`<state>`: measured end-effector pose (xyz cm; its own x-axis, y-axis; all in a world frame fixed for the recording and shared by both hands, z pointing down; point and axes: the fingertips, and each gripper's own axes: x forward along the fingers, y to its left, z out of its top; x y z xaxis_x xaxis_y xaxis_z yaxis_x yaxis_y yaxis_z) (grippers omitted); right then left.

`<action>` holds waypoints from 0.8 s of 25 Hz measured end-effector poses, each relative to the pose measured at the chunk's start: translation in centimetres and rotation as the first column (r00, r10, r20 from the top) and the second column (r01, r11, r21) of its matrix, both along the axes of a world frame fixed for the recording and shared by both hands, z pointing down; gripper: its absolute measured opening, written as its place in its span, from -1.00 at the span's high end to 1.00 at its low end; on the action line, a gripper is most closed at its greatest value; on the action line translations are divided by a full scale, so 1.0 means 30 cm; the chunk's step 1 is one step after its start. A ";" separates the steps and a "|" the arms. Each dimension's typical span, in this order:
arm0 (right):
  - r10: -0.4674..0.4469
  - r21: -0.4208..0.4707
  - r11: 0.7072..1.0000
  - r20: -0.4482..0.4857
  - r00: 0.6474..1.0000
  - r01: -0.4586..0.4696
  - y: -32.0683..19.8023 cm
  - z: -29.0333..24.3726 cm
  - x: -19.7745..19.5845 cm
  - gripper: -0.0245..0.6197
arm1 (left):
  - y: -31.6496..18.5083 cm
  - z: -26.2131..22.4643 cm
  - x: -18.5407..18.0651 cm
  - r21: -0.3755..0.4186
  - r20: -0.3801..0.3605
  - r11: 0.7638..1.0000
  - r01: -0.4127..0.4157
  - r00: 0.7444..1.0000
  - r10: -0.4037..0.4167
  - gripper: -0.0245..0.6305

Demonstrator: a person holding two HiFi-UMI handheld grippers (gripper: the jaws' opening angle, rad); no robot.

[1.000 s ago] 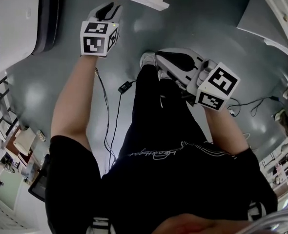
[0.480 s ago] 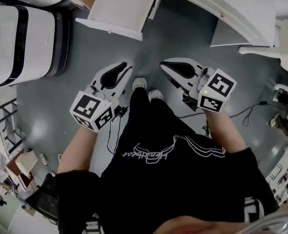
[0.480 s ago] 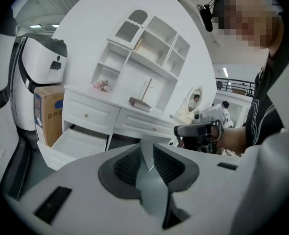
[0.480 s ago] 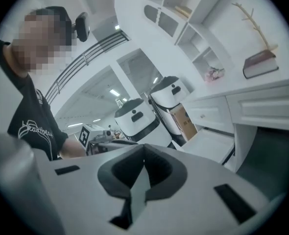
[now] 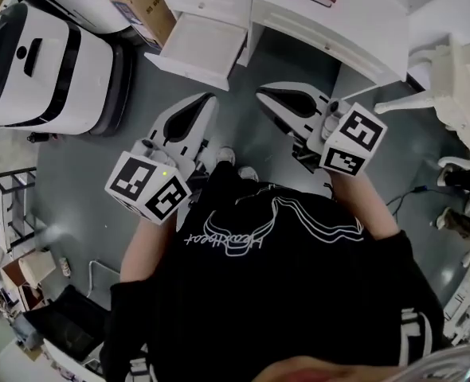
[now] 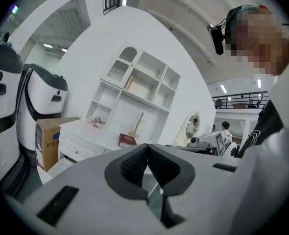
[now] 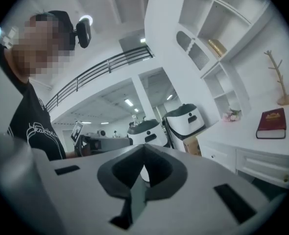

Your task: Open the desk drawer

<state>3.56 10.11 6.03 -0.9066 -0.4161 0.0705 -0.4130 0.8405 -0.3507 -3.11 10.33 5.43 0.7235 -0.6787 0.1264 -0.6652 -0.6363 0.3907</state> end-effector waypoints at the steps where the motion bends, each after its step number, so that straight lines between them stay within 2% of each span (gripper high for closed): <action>1: -0.004 0.015 1.000 0.021 1.000 0.004 0.011 -0.038 -0.002 0.91 | 0.018 -0.038 0.001 0.022 -0.003 1.000 0.000 1.000 0.000 0.91; 5: -0.038 0.078 0.996 0.061 0.997 0.033 0.037 -0.152 -0.022 0.91 | 0.064 -0.147 -0.005 0.086 0.017 0.996 -0.009 1.000 0.008 0.91; 9: -0.040 0.126 0.992 0.060 0.997 0.032 0.047 -0.204 -0.019 0.91 | 0.077 -0.200 -0.013 0.100 0.014 0.995 -0.014 1.000 0.012 0.91; 20: 0.027 0.132 0.991 0.054 0.998 -0.034 0.029 -0.189 0.044 0.91 | 0.088 -0.187 -0.006 0.106 0.031 0.994 -0.031 0.999 0.028 0.91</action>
<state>4.87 10.97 0.38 -0.8943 -0.4461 -0.0340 -0.4233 0.8683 -0.2586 -3.29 12.97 -0.18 0.7407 -0.6675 0.0761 -0.6553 -0.6928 0.3009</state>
